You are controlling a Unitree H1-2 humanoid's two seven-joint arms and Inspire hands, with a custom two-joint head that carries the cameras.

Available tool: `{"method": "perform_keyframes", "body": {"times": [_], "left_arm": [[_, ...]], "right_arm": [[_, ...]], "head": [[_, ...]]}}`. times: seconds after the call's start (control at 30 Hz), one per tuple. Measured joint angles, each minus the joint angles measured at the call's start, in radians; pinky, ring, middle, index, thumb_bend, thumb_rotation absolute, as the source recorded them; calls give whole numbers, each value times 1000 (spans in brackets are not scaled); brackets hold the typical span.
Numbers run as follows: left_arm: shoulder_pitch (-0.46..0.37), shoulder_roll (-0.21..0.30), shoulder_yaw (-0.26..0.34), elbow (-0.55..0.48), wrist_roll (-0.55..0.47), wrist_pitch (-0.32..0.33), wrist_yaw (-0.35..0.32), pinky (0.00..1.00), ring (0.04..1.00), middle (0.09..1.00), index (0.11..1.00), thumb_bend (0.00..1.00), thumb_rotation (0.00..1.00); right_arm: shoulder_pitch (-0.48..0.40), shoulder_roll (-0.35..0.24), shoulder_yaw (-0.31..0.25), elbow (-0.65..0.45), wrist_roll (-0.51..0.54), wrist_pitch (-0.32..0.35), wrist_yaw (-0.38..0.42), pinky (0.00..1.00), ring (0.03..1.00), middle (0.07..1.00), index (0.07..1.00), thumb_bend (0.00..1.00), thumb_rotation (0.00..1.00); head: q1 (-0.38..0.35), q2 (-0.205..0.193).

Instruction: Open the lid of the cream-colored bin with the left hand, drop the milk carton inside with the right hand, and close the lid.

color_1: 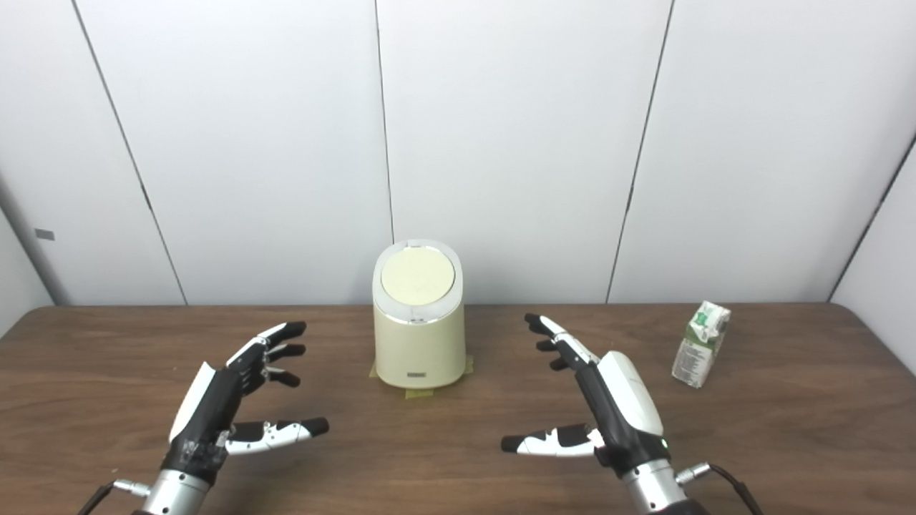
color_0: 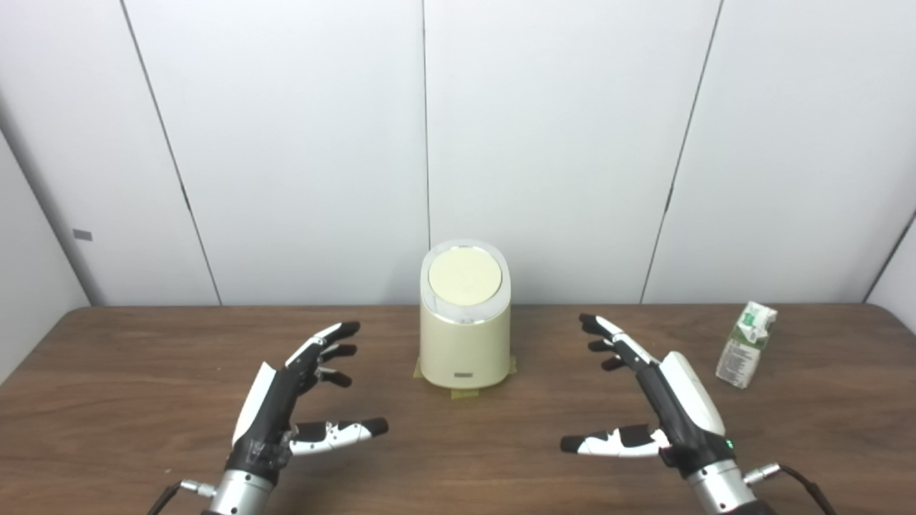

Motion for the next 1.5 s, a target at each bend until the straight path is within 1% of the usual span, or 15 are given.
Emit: {"method": "perform_keyframes", "body": {"times": [0.1, 0.4, 0.43, 0.5, 0.57, 0.6, 0.63, 0.7, 0.8, 0.97, 1.03, 1.23, 1.33, 1.4, 1.5], "left_arm": [[0, 0, -4, 0, 8, 1, -3, 683, 804, 896, 867, 871, 77], [0, 0, -7, -3, 19, 29, -4, 721, 889, 914, 870, 917, 157], [0, 0, -7, -3, 24, 30, -2, 757, 903, 914, 876, 916, 195], [0, -2, -6, -6, 54, 40, 9, 889, 966, 955, 910, 928, 294], [0, -19, -6, -21, 109, 82, 41, 977, 993, 991, 965, 961, 377], [0, -33, -6, -34, 141, 105, 56, 989, 997, 996, 975, 966, 389], [-1, -48, -10, -43, 168, 122, 74, 980, 999, 999, 992, 989, 345], [-14, -70, -26, -49, 200, 141, 85, 975, 1000, 1000, 998, 998, 325], [-76, -66, -62, -40, 250, 170, 75, 932, 1000, 1000, 1000, 1000, 280], [-284, -19, -92, 2, 336, 256, 49, 895, 1000, 1000, 1000, 1000, 298], [-343, -17, -95, 7, 359, 294, 47, 880, 1000, 1000, 1000, 1000, 288], [-421, -48, -122, 88, 425, 393, 64, 865, 1000, 1000, 1000, 1000, 355], [-452, -48, -137, 132, 482, 443, 90, 812, 1000, 1000, 1000, 1000, 374], [-490, -47, -142, 168, 510, 471, 103, 833, 1000, 1000, 1000, 1000, 384], [-557, -40, -153, 215, 533, 493, 127, 931, 1000, 1000, 1000, 1000, 391]], "right_arm": [[0, 0, 0, 0, 0, 1, 0, 672, 793, 862, 890, 938, 248], [0, -1, 0, 0, -2, 1, 0, 664, 794, 861, 893, 932, 274], [0, -1, 0, 0, -3, 1, 0, 664, 795, 861, 893, 931, 270], [0, -1, 1, 0, -6, 3, 0, 666, 800, 867, 896, 924, 265], [0, -1, 2, 0, -6, 9, 1, 660, 795, 869, 895, 926, 264], [0, -1, 2, 0, -5, 10, 2, 659, 795, 869, 894, 927, 264], [0, -1, 2, 1, -2, 10, 2, 640, 780, 863, 891, 931, 238], [0, -1, 2, 7, 7, 7, 2, 634, 775, 861, 890, 933, 228], [0, -3, 1, 15, 23, 6, 2, 638, 774, 862, 893, 938, 228], [-1, -5, 1, 21, 27, 6, 2, 635, 765, 866, 896, 927, 280], [-1, -6, 0, 28, 29, 6, 1, 633, 765, 869, 896, 925, 275], [-1, -8, 1, 42, 31, 0, 0, 641, 758, 858, 888, 920, 254], [-1, -9, 2, 42, 30, 2, 2, 655, 763, 861, 885, 923, 225], [-2, -8, 7, 42, 27, 2, 5, 648, 752, 855, 884, 911, 228], [-4, -8, 15, 41, 26, 5, 15, 625, 727, 840, 874, 890, 224]], "head": [[0, 0], [2, -5], [2, -5], [-5, -15], [-6, -17], [-8, -18], [-2, -21], [5, -25], [11, -32], [17, -40], [18, -43], [25, -48], [23, -49], [25, -49], [23, -54]]}}
